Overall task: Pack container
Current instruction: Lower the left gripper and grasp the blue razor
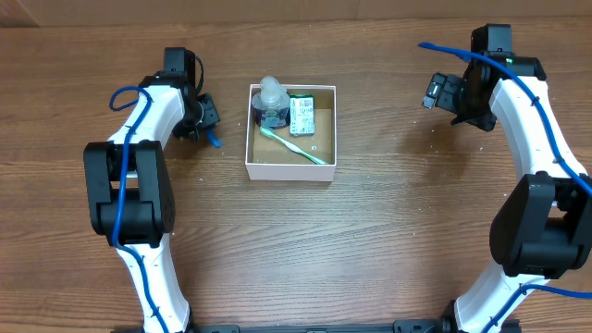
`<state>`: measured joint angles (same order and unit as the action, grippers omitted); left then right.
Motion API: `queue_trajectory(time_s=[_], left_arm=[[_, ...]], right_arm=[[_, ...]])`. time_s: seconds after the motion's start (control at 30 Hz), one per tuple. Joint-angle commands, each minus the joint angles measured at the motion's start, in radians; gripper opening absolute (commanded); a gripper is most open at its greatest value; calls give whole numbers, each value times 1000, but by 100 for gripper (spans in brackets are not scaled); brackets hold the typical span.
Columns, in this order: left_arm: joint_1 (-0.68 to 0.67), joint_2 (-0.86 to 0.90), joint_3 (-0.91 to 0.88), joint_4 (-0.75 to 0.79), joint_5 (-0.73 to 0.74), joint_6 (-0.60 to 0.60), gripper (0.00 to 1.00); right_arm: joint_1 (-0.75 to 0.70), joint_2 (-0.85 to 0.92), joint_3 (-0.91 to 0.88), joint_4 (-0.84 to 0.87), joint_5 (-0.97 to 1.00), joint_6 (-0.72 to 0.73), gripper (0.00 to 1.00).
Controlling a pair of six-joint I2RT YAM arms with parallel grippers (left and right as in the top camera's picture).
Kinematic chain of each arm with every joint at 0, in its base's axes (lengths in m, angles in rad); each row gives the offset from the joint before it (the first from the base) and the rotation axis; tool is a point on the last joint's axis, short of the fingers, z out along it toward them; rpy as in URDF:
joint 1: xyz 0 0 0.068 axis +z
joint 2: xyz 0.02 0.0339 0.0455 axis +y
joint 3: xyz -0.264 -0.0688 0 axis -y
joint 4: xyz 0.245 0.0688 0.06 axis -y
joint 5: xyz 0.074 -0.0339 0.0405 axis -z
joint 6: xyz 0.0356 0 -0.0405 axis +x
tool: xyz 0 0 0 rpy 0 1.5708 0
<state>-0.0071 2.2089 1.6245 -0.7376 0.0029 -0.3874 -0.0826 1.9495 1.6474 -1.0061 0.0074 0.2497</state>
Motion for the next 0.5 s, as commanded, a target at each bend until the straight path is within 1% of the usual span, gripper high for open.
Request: queue_trajectory(time_s=[0.0,0.17,0.27,0.33,0.47], left_arm=[[-7,18,-21,-61,-23,31,4],[0,17,-9,-127,-39,78,4],[2,14,51,-189,-14,116,4],[0,4,149,-278,25,199,4],[-18,-42,344,-437,24,288,4]], right_arm=[[3,-29,16,6,6,-3,100],[3,-29,16,6,6,-3,100],[3,-29,16,6,6,-3,100],[3,-29,16,6,6,-3,100],[3,-29,16,6,6,-3,100]])
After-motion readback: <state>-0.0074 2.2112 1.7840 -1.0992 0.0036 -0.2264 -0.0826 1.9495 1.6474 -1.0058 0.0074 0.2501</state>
